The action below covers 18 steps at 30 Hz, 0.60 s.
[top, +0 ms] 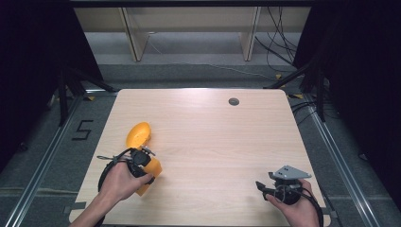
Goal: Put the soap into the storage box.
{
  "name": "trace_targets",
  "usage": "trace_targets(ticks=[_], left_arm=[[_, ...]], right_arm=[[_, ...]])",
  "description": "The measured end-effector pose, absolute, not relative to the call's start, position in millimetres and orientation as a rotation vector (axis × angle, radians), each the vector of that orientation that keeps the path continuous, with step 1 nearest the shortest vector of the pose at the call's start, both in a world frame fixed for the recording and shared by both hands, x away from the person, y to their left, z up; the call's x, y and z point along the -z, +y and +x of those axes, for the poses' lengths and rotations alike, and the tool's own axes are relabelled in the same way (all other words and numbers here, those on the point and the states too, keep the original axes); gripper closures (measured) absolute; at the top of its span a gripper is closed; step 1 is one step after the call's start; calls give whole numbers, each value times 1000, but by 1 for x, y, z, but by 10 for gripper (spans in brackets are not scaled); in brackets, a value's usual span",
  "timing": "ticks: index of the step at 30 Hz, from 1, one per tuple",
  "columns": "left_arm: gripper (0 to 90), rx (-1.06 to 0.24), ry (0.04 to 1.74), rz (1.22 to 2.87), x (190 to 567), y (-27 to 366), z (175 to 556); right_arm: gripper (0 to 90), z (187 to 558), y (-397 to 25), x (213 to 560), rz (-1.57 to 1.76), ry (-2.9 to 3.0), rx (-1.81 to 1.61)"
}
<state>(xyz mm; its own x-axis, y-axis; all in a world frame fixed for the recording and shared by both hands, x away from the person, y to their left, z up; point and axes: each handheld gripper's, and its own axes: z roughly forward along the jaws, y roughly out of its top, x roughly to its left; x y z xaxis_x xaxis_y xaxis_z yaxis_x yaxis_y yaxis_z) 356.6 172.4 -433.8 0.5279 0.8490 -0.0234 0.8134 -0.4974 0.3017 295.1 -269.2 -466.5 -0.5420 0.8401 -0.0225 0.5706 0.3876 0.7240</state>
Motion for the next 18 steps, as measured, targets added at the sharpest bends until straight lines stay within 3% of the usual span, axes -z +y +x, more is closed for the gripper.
trace_targets(ticks=[12,18], left_arm=[[603,-213,1436,2442,426,187,367],[604,-210,1545,2367,422,193,371]], right_arm=[[403,295,-270,466,1220,2258,-957],[403,295,-270,466,1222,2257,-958]])
